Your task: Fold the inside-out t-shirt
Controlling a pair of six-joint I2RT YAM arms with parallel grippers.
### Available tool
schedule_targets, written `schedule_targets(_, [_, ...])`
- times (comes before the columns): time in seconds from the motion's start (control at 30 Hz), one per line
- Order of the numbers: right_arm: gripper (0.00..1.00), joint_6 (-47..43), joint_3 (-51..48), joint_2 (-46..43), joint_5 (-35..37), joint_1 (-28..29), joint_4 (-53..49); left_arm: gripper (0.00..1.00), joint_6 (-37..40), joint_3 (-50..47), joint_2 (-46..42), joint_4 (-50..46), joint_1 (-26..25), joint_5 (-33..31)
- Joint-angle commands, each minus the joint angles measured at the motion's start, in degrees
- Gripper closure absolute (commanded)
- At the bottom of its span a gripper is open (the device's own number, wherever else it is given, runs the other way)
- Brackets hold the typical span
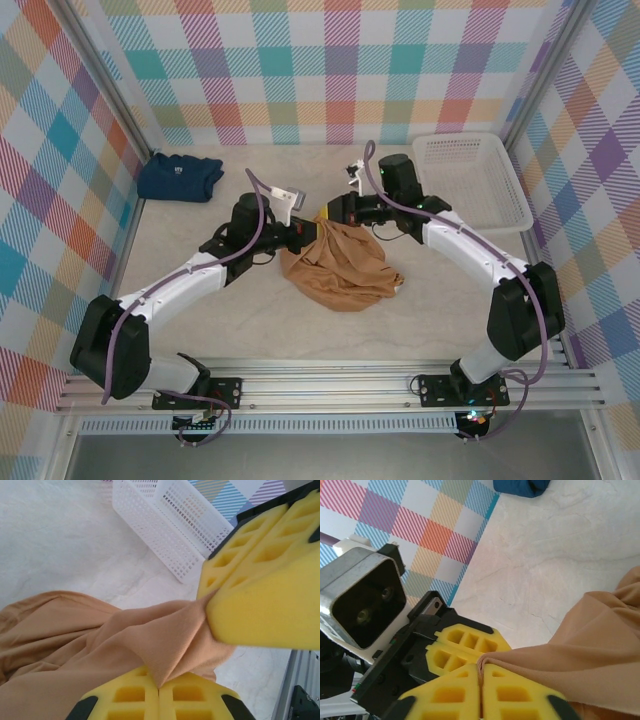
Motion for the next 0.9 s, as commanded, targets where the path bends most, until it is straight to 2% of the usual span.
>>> schedule_targets(0.0, [0.68,-5.7,0.84,-4.91,6.14,-2.75,-8.41,1.0,-3.34,0.38,-0.89,2.85,0.49,0.83])
schedule_targets(0.1, [0.55,-15.65,-4.19,-11.96,21.18,-1.79,-15.98,1.0,-5.65,-0.09,-1.47,2.46,0.81,2.03])
schedule_targets(0.27, [0.49,-22.73,-20.57,-19.1,28.54,2.28,-9.66,1.0,-6.61,-0.51,-2.14,0.78,0.99,2.19])
schedule_targets(0.4, [0.45,-27.48,-25.87,-16.7,34.55,5.93,-4.9,1.0,-6.57,-0.24,-3.06,-0.42,1.08,1.71])
schedule_targets(0.53, [0.42,-29.76,-24.82,-10.23,38.41,8.36,-0.93,1.0,-6.51,0.41,-3.32,-1.3,1.08,1.71])
schedule_targets(0.6, [0.5,-29.9,-23.03,-6.66,41.75,8.69,0.36,1.0,-6.26,0.28,-3.61,-1.61,1.14,1.36])
schedule_targets(0.8, [1.0,-31.73,-20.27,-6.98,46.71,8.18,-0.07,1.0,-5.81,0.64,-5.54,-3.65,1.73,-0.45])
schedule_targets(0.87, [1.0,-31.89,-19.26,-10.28,45.55,6.7,-3.27,1.0,-6.01,1.17,-6.69,-4.4,2.29,-1.48])
